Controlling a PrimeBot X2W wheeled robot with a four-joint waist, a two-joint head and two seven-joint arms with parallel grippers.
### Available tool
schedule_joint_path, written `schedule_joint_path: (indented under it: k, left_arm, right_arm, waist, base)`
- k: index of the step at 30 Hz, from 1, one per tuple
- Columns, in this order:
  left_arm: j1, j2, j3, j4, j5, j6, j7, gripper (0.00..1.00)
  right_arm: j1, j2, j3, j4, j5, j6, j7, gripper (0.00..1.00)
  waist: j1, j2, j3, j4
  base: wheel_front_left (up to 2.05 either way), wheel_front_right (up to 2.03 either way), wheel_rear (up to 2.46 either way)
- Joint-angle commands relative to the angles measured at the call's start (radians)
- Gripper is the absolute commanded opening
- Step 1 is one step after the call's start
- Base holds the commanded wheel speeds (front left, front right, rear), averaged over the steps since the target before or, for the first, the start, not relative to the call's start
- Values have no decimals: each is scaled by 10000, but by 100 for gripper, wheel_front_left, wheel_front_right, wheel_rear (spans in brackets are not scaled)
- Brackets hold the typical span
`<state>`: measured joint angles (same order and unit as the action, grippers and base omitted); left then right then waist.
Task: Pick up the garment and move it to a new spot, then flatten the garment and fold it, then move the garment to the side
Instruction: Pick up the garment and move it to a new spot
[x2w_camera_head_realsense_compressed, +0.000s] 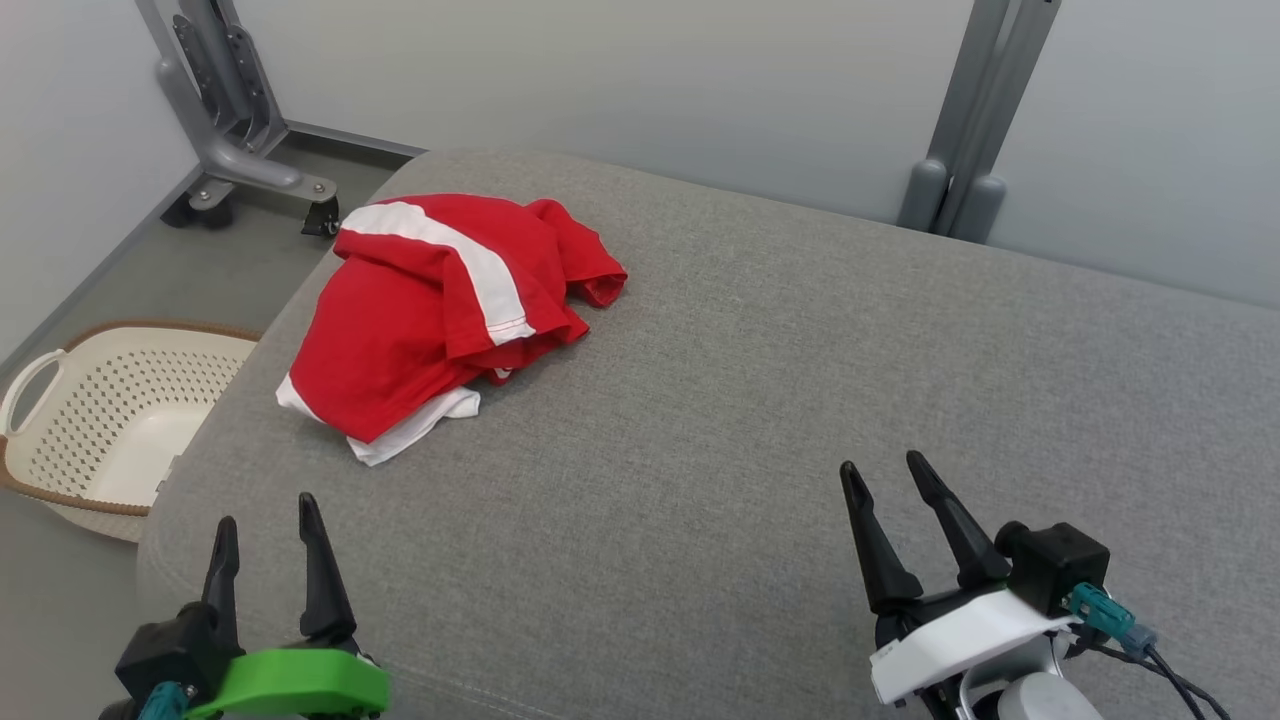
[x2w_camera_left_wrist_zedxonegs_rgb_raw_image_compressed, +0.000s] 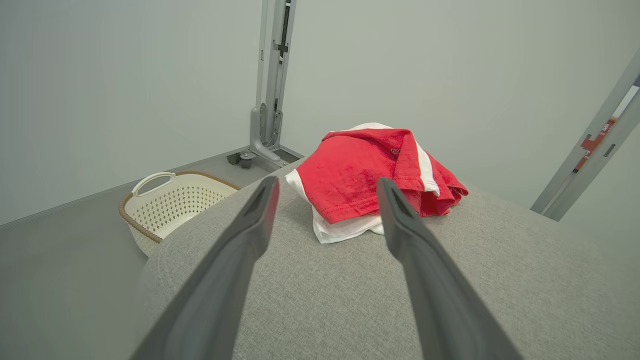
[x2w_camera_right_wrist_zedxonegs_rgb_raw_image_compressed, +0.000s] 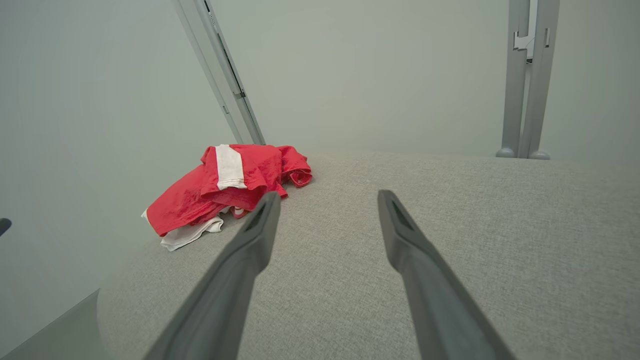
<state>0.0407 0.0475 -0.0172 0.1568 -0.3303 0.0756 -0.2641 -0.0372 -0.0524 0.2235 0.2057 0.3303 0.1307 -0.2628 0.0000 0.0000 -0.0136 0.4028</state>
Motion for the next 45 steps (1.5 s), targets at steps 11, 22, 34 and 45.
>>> schedule_joint_path:
  k: [11, 22, 34, 45]
  left_arm:
    - [-2939, 505, 293, 1515, 523, -714, 96, 100]
    - [-7048, 1534, -619, 3803, 674, -1602, 3176, 100]
    - [-9049, 1964, -998, 6129, 1210, -692, 4998, 100]
    - [-9304, 1865, -966, 7060, 987, -664, 4126, 0]
  right_arm:
    - [-1234, -1139, -35, -807, -264, 1, -31, 100]
    - [-1932, -2101, -362, -1483, -157, 1, -31, 100]
    - [-2063, -2244, -241, -1613, -45, 1, -31, 100]
    - [-2131, -2111, -211, -1376, -62, 1, -31, 100]
  waist:
    - [0, 0, 1987, -956]
    - [0, 0, 3464, -1527]
    - [0, 0, 4063, -1890]
    - [0, 0, 3882, -1877]
  base:
    - [0, 0, 0]
    - [0, 0, 0]
    - [0, 0, 0]
    - [0, 0, 0]
